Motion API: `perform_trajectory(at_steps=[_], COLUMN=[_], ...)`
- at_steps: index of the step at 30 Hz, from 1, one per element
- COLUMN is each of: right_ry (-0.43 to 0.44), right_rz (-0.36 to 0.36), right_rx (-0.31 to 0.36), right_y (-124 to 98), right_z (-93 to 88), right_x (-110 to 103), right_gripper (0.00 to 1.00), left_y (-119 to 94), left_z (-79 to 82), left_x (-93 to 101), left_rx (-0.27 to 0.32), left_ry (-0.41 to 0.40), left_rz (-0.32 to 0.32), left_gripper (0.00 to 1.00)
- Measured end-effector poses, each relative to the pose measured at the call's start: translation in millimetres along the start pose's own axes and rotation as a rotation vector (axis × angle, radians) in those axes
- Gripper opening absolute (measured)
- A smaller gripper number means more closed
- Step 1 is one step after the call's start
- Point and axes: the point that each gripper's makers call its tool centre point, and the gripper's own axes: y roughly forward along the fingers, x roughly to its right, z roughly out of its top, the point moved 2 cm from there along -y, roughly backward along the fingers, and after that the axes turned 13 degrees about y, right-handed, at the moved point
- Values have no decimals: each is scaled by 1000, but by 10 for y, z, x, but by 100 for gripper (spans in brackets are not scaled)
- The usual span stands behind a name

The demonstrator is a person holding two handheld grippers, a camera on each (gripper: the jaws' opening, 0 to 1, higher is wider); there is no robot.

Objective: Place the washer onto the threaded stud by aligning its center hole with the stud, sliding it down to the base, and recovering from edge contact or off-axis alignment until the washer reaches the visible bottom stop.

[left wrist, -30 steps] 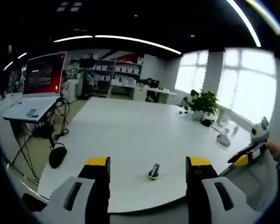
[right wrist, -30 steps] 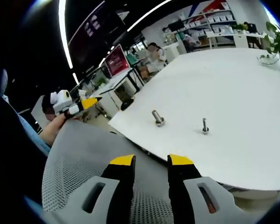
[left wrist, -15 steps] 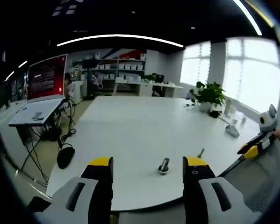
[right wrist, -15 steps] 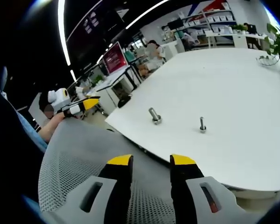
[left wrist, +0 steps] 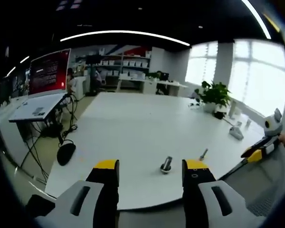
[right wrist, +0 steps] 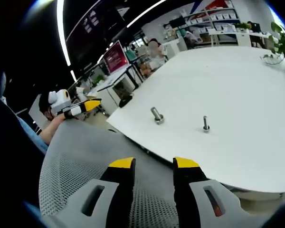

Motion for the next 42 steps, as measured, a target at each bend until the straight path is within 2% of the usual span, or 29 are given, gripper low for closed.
perform_trajectory(at_steps=[8,13,42], right_ry=[-9,-12,27], right_rz=[0,-6,-13], right_rx=[-20,-30,-44], right_y=[7,11,14], right_z=[-24,-37,-69], right_x=[-2,5,24], right_gripper=[34,34,34], left_y=[-18,-26,-26], left_z=[-16,-20,-37], left_x=[-25,-10,-14], left_rx=[6,3,-11], left_ry=[-34,-28,-23], left_rz=[11,7,9], left_gripper=[50,45,43])
